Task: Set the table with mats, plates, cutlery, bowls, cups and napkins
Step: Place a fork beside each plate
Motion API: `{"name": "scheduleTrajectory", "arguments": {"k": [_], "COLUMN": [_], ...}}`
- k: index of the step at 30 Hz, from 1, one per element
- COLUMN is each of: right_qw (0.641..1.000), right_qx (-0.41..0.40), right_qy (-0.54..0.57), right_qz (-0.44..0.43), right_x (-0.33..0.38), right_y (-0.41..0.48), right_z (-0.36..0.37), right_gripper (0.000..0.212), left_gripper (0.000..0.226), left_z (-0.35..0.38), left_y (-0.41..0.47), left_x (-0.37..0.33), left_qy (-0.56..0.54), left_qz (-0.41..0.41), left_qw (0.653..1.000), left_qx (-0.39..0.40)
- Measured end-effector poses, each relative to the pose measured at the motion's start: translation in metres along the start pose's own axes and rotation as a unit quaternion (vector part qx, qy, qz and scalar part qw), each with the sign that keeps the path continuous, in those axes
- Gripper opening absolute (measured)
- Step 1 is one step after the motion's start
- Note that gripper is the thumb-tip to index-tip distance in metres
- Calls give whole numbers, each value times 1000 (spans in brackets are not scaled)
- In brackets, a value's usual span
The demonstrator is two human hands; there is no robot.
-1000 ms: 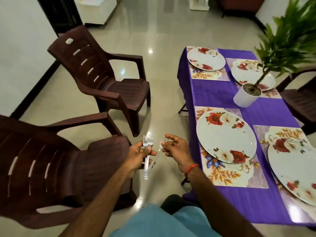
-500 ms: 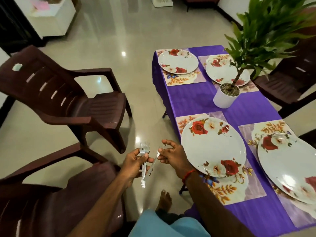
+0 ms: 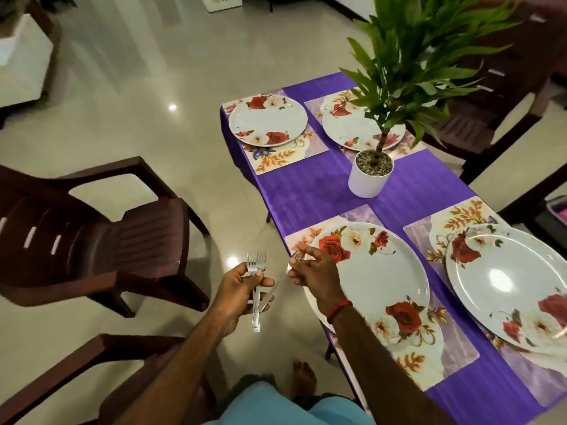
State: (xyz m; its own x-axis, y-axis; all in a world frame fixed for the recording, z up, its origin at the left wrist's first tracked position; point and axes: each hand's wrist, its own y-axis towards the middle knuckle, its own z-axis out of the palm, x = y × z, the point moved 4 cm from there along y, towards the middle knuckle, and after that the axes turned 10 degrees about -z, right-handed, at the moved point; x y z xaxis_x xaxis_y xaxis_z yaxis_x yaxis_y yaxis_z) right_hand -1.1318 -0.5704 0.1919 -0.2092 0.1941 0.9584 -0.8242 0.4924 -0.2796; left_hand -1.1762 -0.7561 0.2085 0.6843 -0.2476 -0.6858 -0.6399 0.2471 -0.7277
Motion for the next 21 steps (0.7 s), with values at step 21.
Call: {"name": "scheduleTrajectory", "arguments": {"k": [21], "right_qw": [949], "right_qx": [-277], "right_qy": [-144], "right_qz": [-38], "right_x": [26], "right_y": [123], "right_z": [-44], "right_gripper": [34], "left_gripper": [16], "left_z": [18], "left_y": [142], "left_x": [-136], "left_qy": [92], "left_qz": [-28], "left_qw": [985], "left_qx": [147]}}
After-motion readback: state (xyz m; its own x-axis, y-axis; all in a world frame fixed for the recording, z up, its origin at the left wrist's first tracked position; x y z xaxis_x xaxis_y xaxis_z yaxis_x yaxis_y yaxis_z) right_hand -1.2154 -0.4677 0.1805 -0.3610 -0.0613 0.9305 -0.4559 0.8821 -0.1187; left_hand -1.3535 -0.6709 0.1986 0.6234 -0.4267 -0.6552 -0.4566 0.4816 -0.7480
